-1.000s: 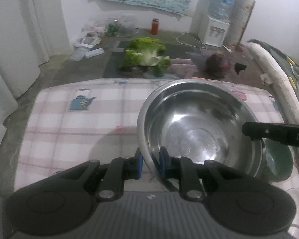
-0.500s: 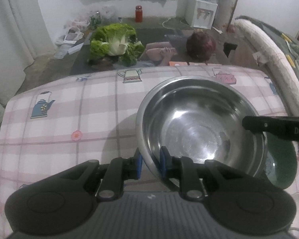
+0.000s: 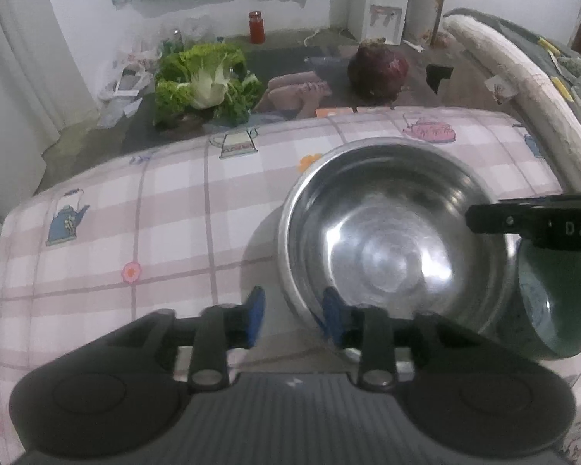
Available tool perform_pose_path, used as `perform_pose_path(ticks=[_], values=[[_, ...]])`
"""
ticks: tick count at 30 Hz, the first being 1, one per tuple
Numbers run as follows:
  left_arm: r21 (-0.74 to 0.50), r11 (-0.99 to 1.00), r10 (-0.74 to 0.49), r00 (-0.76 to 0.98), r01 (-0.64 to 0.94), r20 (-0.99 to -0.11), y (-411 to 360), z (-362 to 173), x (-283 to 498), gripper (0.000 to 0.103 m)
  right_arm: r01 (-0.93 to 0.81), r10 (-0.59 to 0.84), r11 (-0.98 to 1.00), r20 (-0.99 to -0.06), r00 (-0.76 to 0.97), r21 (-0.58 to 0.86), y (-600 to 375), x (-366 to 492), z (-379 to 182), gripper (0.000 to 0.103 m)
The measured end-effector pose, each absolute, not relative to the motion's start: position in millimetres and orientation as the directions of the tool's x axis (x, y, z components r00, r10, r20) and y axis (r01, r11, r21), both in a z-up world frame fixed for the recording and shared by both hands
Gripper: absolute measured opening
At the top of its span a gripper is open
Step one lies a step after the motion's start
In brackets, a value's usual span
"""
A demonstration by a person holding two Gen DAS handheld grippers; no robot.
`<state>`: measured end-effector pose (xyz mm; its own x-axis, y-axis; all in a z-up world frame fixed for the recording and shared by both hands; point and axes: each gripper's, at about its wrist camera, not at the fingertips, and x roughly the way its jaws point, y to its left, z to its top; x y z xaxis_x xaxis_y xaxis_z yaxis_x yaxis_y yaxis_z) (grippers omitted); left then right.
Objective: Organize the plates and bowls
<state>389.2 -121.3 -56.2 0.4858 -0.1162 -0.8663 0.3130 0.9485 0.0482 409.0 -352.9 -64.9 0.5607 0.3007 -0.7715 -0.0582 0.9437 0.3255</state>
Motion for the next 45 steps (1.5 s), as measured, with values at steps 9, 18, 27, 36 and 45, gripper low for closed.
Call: perform_pose_path(ticks=[9,18,27,36,45], values=[[0.058,0.957,-0.091,0.484,0.283,-0.871,-117,-65,402,0.041,-0.026,0.314,0.927,-0.736,0.599,0.374,-368,422,-63,0.031],[0.072,0.953,-0.084,0.482,0.296,-0.872,-120,-71,399,0.02,-0.003,0.352,0.909,-0.763,0.543,0.417,-355,445,-90,0.03],[0.1,0.961,-0.036,0.473,0.258,-0.88,-74,-71,383,0.021,-0.09,0.436,0.887,-0.759,0.484,0.452,-316,431,-88,0.028],[0.127,0.967,0.008,0.476,0.22,-0.879,-41,-71,377,0.026,-0.19,0.452,0.891,-0.767,0.455,0.413,-261,413,-87,0.03],[0.099,0.967,-0.046,0.542,0.234,-0.839,-44,-44,359,0.055,-0.179,0.413,0.909,-0.752,0.514,0.376,-280,398,-62,0.037]])
